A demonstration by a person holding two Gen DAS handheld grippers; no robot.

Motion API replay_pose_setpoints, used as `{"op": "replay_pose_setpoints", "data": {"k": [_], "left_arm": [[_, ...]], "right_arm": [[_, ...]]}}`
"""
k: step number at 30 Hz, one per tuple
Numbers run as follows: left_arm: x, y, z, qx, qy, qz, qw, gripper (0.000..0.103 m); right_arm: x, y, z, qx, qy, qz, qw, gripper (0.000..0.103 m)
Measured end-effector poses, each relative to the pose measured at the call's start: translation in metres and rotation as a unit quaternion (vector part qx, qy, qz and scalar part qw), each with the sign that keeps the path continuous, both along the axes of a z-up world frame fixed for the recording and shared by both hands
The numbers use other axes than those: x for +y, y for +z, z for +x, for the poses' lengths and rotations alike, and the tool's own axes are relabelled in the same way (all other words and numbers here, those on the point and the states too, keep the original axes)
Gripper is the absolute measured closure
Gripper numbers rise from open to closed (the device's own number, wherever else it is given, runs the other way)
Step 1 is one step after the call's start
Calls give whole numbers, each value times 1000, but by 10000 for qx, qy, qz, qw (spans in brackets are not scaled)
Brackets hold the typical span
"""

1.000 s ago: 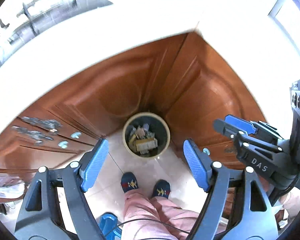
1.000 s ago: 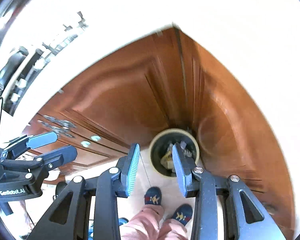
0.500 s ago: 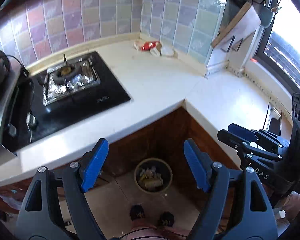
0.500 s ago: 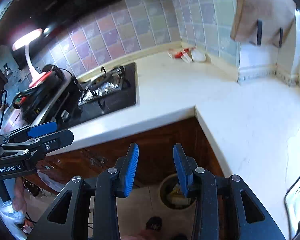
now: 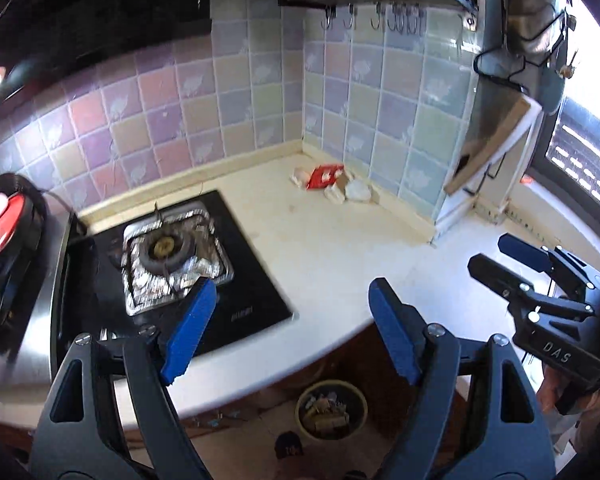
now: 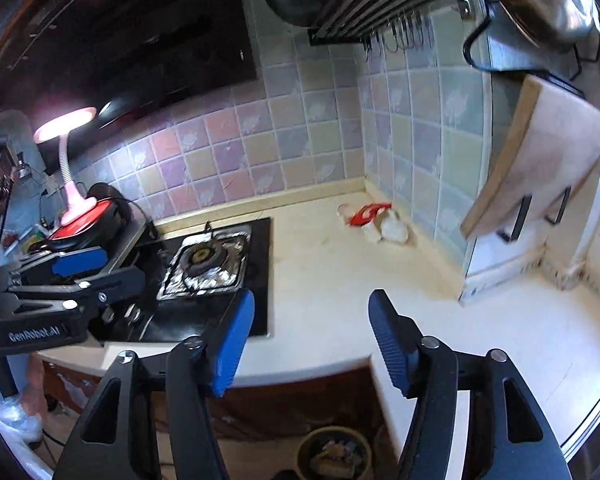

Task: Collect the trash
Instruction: 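Raise both tools back up toward the counter corner, then grasp the white cake cup with the left tool while the right tool grasps the plastic bag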

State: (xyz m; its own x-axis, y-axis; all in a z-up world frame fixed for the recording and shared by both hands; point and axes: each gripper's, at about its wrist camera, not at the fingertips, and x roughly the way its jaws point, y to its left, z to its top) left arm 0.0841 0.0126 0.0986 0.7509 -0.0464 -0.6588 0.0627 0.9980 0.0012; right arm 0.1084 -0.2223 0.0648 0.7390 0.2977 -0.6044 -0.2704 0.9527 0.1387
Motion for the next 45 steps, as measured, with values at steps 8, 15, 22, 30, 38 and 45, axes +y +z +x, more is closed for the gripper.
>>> {"op": "replay_pose_setpoints", "data": {"k": [8,15,22,30,38,45], "left_arm": [[16,1,152,240,-313,-338,9987,24],[24,-59,307,889,-652,-303,9934,25],[18,-136,424,1454,-833,-226,9856,26],[15,-215,517,1909,-778,-619,9766,28],[23,-266,568,2117,-449,-1135,9697,30],[24,-294,592,2232,-277,-1367,9647,32]], "right_arm": [[-10,-19,139,383,-537,38,9978,38],[-6,-83,268,849,-1113,-163,9900,38],[2,-155,378,1232,-1662,-291,9779,38],[-9,-225,459,1642,-2061,-195,9645,38],[-10,-271,496,1871,-2197,-278,9571,44],[-12,-287,509,1798,-2279,-341,9563,49]]}}
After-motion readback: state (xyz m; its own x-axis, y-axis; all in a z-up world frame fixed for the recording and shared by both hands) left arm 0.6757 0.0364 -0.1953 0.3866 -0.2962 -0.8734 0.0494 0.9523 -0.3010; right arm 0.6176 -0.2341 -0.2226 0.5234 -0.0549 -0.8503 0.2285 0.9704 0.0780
